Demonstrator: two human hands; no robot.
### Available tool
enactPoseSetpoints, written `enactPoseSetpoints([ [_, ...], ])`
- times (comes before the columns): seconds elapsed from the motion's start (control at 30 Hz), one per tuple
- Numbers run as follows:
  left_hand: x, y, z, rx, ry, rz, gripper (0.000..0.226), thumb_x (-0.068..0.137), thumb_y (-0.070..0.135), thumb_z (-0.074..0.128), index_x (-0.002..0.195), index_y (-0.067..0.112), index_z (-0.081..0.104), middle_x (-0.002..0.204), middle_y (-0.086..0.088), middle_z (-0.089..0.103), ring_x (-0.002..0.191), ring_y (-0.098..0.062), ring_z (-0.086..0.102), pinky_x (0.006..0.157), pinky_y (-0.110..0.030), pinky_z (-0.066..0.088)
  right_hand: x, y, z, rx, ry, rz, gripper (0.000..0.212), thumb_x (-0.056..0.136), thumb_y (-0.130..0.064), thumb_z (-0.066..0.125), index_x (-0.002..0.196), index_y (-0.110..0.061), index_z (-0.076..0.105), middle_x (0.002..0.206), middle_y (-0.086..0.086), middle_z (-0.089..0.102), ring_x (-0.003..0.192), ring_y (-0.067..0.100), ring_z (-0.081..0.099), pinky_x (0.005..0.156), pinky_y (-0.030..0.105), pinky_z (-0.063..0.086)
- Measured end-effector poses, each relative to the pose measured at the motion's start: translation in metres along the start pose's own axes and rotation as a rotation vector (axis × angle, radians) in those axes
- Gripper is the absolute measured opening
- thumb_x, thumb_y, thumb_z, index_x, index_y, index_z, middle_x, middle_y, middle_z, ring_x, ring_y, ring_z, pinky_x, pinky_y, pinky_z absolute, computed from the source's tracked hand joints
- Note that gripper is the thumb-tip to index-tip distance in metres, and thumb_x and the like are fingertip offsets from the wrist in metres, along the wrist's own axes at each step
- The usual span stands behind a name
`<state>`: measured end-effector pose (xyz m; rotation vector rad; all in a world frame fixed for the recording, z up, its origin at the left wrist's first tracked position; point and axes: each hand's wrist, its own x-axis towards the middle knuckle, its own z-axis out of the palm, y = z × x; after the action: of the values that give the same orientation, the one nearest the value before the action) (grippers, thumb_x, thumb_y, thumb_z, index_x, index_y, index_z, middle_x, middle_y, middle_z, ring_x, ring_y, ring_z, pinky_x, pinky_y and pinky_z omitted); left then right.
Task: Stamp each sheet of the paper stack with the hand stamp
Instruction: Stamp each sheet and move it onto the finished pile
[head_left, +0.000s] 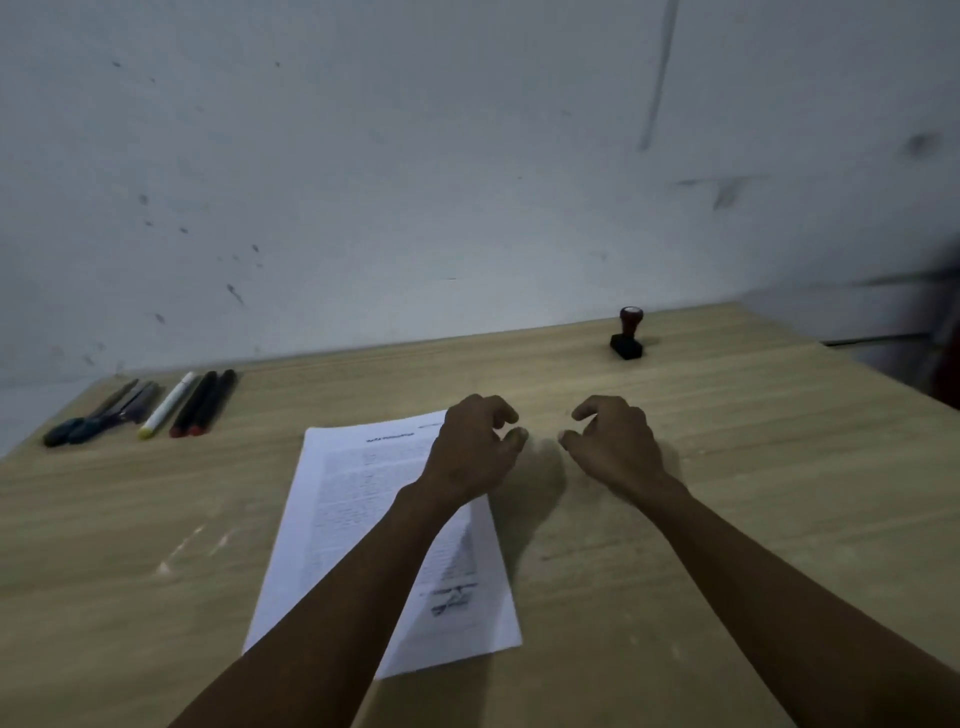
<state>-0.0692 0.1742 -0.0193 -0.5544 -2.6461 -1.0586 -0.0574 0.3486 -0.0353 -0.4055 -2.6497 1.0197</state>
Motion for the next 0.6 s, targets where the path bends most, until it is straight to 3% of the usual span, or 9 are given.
enactPoseSetpoints([
  [0.17,0.043,0.016,0.033,-0.047,-0.047,0.041,0.020,0.083,0.023,0.070,0.100,0.012,0.070,0.096,-0.005,0.067,0.082,-0.016,0.061,0.079,-0.029,0.049,0.049,0.027,-0.012,0.029,0.076,0.116,0.045,0.077,-0.030,0.073,0.118,-0.021,0.059,0.108,0.004,0.066,0.096,0.024,0.063,0.084,0.039,0.053],
  [0.37,0.101,0.020,0.063,-0.081,-0.067,0.067,0.019,0.084,0.020,0.069,0.101,0.010,0.070,0.094,-0.006,0.068,0.083,-0.019,0.064,0.078,-0.030,0.051,0.123,0.054,-0.021,-0.009,0.173,0.214,0.058,0.077,-0.022,0.070,0.130,-0.013,0.048,0.125,0.008,0.057,0.112,0.029,0.056,0.083,0.037,0.048],
  [0.5,0.133,0.016,0.075,-0.130,-0.050,0.055,0.016,0.084,0.017,0.069,0.098,0.010,0.070,0.091,-0.006,0.069,0.081,-0.018,0.065,0.075,-0.029,0.051,0.169,0.061,-0.018,-0.096,0.194,0.264,0.058,0.075,-0.027,0.070,0.126,-0.011,0.050,0.126,0.011,0.056,0.115,0.033,0.054,0.095,0.045,0.047],
  [0.6,0.150,0.011,0.085,-0.165,-0.040,0.029,0.015,0.083,0.016,0.069,0.097,0.010,0.071,0.088,-0.004,0.069,0.078,-0.016,0.065,0.071,-0.026,0.051,0.195,0.065,-0.012,-0.168,0.196,0.284,0.055,0.071,-0.040,0.071,0.117,-0.015,0.056,0.118,0.008,0.059,0.113,0.032,0.054,0.097,0.043,0.043],
])
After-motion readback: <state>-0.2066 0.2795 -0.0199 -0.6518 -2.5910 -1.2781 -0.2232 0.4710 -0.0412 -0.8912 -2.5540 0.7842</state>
